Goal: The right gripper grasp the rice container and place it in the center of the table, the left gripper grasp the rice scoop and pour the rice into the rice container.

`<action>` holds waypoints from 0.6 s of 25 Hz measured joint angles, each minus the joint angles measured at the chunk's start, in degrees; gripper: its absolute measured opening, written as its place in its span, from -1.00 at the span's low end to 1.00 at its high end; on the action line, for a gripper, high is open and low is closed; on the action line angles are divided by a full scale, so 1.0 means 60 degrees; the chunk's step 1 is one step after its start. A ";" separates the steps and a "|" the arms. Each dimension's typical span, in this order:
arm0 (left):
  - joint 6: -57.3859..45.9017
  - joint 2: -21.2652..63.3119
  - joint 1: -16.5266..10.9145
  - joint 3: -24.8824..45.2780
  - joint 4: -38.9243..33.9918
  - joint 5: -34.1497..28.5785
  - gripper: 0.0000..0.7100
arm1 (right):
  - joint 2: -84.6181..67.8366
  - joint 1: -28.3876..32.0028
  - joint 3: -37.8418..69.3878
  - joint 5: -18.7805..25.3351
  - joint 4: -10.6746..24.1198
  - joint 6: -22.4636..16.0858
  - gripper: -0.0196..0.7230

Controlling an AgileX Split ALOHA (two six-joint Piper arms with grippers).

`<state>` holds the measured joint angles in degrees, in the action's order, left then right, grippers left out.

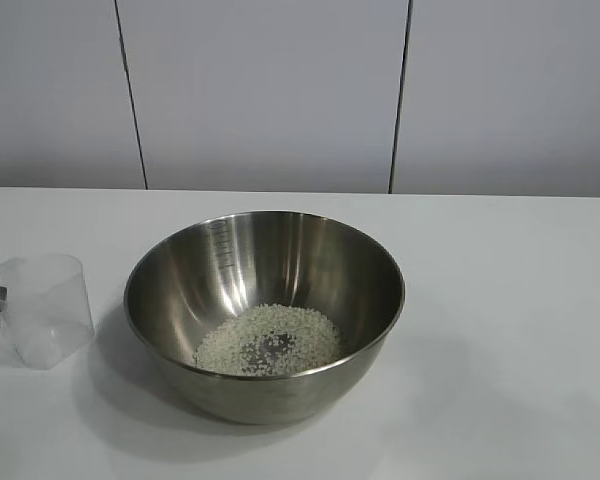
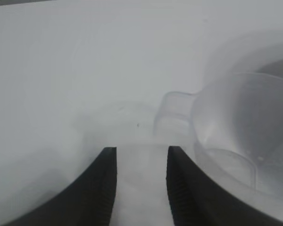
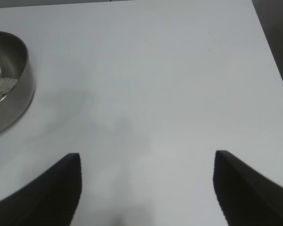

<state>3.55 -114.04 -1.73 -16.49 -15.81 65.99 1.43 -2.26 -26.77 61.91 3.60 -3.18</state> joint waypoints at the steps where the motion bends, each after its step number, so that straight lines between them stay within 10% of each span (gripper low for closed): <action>1: 0.0000 0.0000 0.0000 0.0087 0.0060 0.0000 -0.26 | 0.0000 0.0000 0.0000 0.0000 0.0000 0.0000 0.50; 15: -0.1245 0.0722 -0.0202 0.0162 0.0952 0.0000 -0.26 | 0.0000 0.0000 0.0000 -0.0010 0.0000 0.0000 0.50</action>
<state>-3.92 -109.71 -2.94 -15.52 -10.09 65.99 1.43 -2.26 -26.77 61.85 3.60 -3.18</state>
